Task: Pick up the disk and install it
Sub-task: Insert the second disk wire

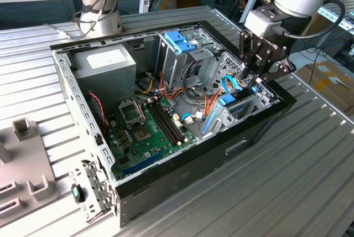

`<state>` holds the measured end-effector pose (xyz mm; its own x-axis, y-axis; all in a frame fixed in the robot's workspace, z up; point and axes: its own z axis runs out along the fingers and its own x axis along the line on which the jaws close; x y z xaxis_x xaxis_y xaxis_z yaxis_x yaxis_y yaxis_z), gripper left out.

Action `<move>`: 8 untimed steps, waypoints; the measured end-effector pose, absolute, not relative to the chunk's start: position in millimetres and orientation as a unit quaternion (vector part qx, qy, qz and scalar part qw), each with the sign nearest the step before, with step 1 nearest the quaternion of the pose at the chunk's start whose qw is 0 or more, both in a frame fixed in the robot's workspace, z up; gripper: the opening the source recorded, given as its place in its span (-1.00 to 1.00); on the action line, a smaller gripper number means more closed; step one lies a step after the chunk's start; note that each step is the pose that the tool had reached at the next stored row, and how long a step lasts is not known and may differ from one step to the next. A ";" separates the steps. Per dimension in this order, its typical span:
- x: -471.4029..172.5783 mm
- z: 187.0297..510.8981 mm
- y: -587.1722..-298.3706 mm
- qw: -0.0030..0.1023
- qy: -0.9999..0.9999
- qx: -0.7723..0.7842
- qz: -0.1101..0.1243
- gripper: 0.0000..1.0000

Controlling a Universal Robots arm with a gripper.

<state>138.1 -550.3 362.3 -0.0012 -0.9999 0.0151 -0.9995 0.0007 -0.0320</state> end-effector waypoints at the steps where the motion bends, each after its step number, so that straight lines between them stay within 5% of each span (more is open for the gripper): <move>1: 138.1 365.2 -550.2 0.006 0.707 -0.707 -0.017 -0.28; 8: 122.4 365.9 -550.3 0.006 0.707 -0.707 -0.017 -0.28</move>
